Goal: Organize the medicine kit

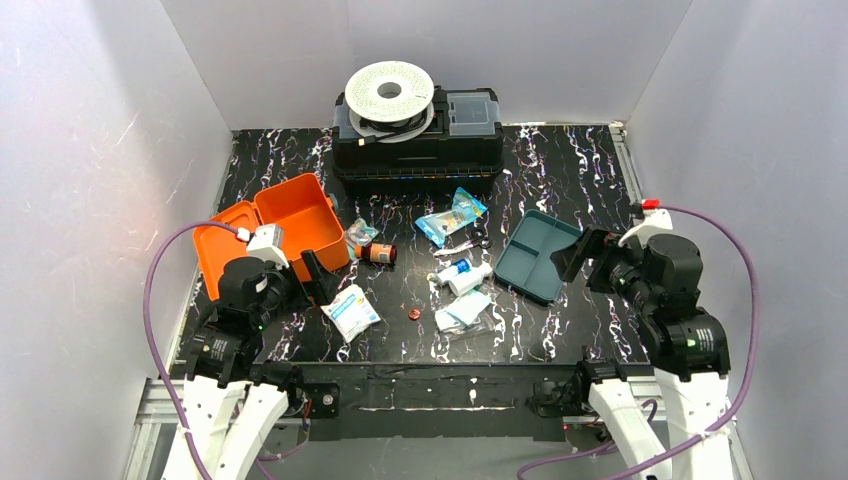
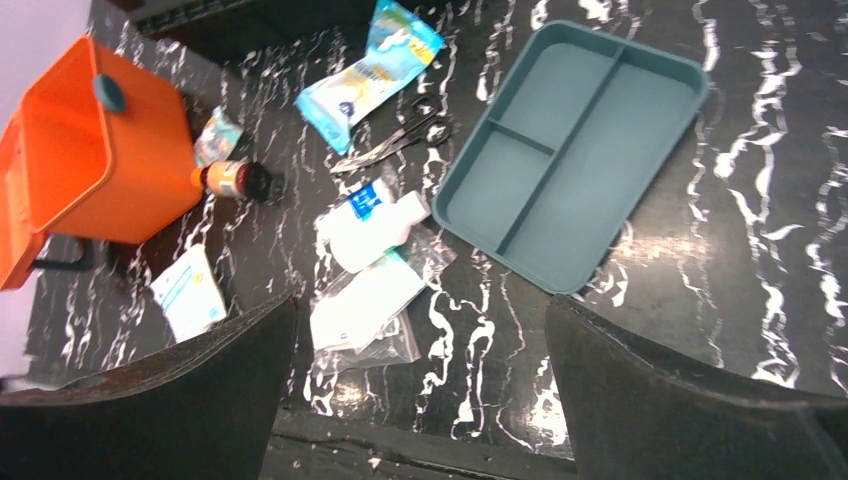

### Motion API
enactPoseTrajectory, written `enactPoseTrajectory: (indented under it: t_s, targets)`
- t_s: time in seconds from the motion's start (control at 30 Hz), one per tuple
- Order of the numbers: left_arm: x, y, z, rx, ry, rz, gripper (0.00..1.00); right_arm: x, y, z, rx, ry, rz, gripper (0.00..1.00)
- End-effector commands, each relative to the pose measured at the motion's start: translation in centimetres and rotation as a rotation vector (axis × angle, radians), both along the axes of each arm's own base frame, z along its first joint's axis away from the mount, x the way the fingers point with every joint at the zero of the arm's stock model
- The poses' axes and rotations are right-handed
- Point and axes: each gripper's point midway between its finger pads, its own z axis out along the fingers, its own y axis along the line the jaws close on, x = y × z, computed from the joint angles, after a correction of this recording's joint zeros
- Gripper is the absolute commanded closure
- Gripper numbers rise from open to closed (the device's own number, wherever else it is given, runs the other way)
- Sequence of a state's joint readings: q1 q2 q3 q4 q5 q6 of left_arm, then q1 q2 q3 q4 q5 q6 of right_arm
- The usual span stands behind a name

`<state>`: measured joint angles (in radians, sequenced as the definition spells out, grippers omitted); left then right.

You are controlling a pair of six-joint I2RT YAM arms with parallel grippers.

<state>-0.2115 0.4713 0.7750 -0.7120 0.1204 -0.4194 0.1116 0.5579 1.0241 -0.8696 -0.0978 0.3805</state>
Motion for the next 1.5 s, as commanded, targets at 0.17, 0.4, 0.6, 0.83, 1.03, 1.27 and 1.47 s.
enactPoseTrajectory:
  t_s: [0.17,0.4,0.6,0.83,1.03,1.27,1.47]
  targets:
    - [0.2,-0.1,-0.3,0.007,0.019,-0.01,0.01,2.4,5.2,-0.1,0.105,0.029,0.256,0.0]
    - [0.4,-0.1,-0.9,0.019,0.049,-0.005,0.0,3.1,9.8,-0.8,0.057,0.083,0.391,0.0]
    - [0.5,0.2,-1.0,0.026,0.056,0.008,0.01,3.9,14.5,-0.9,0.007,0.093,0.523,0.0]
    - [0.7,1.1,-1.3,0.046,0.072,0.068,0.01,5.2,21.1,-1.9,-0.171,0.052,0.715,0.0]
    - [0.9,2.7,-1.5,0.069,0.091,0.185,0.01,6.1,26.5,-2.3,-0.271,-0.078,0.929,0.0]
    - [1.0,4.7,-1.6,0.084,0.097,0.327,0.01,7.6,30.9,-3.8,-0.396,-0.193,1.143,0.0]
    - [0.8,6.4,-1.8,0.104,0.109,0.444,0.01,9.4,33.7,-6.1,-0.499,-0.222,1.297,0.0]
